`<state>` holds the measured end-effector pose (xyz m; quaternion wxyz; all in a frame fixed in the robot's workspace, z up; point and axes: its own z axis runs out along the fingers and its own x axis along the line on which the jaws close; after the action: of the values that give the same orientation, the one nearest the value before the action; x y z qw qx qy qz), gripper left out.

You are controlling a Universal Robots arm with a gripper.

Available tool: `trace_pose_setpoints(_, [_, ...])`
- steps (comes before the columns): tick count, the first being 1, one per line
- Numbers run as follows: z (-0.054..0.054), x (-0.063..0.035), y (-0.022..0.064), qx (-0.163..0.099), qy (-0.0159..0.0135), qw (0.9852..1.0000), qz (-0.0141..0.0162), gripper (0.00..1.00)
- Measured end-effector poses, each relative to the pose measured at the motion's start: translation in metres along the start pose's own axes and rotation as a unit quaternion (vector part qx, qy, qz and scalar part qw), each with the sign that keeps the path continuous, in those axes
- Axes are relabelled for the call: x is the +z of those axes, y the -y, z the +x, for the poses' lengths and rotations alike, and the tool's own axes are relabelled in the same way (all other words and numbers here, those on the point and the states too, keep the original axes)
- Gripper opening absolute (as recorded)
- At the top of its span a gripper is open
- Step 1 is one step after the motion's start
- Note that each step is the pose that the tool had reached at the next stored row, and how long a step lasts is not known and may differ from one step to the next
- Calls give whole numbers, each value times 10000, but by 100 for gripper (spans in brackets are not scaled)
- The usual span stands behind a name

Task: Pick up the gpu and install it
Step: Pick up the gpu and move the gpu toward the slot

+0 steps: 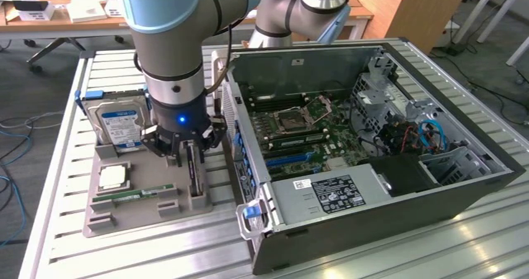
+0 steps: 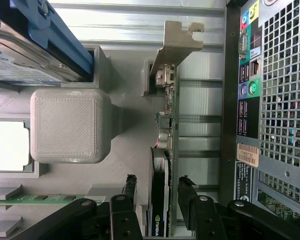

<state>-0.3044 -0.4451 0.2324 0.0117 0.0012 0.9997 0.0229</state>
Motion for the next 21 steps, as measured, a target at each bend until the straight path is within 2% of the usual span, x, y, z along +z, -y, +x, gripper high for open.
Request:
trace_pose_setpoints(4, [0,0,0,0,0,10000,0,45])
trace_pose_setpoints(7, [0,0,0,0,0,10000,1,27])
trace_pose_setpoints(21, [0,0,0,0,0,10000,0,26])
